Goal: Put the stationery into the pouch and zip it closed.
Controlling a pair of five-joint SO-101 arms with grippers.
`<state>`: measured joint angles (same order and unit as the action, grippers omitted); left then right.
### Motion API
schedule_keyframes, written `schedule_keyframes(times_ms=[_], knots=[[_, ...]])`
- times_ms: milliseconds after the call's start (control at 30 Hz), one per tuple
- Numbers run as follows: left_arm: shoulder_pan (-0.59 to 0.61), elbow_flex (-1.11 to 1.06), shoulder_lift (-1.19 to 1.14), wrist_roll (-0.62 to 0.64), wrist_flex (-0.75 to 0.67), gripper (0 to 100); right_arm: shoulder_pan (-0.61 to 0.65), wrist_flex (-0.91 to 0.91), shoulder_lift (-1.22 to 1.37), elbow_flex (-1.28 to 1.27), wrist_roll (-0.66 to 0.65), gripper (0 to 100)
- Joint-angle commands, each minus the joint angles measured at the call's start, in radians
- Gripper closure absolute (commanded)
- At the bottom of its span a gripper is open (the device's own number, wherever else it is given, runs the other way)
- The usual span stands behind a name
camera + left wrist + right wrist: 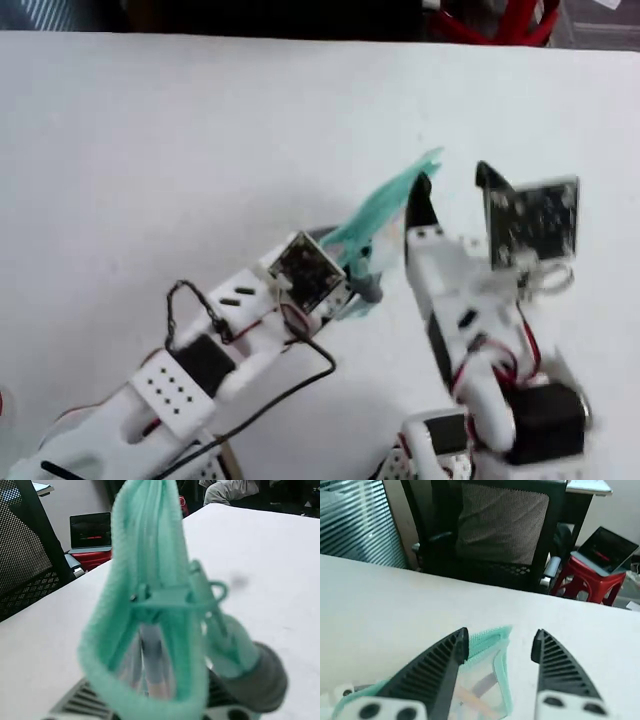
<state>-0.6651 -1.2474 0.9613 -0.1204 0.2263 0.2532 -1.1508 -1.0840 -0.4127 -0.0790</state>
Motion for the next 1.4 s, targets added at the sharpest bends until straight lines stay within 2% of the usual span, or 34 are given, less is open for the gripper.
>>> schedule_keyframes(times_ms=[0, 300, 467, 600, 700, 833, 900, 1133, 1367], knots=[[-0.001, 0.009, 0.004, -0.009, -0.009, 98, 0.001, -0.007, 0.147, 0.124, 0.012, 79.7], [-0.007, 0.006, 0.004, -0.009, -0.037, 98, -0.024, -0.07, 0.349, 0.187, 0.018, 79.9], [-0.01, 0.006, 0.004, -0.009, -0.037, 97, -0.079, -0.07, 0.398, 0.187, 0.015, 86.3], [-0.005, 0.005, 0.012, -0.002, -0.037, 97, -0.104, -0.067, 0.446, 0.192, 0.015, 86.8], [-0.005, 0.003, 0.012, 0.008, -0.031, 92, -0.139, -0.045, 0.495, 0.193, 0.015, 86.8], [-0.004, 0.011, 0.012, 0.133, 0.025, 83, -0.16, -0.019, 0.535, 0.198, 0.02, 86.8], [-0.004, 0.011, 0.012, 0.11, 0.025, 83, -0.153, -0.036, 0.504, 0.241, 0.025, 86.8], [-0.005, 0.011, 0.012, 0.081, 0.025, 83, -0.064, -0.308, 0.294, 0.516, 0.015, 86.8], [-0.004, 0.011, 0.012, 0.081, 0.025, 83, 0.024, -0.519, 0.377, 0.595, 0.015, 86.8]])
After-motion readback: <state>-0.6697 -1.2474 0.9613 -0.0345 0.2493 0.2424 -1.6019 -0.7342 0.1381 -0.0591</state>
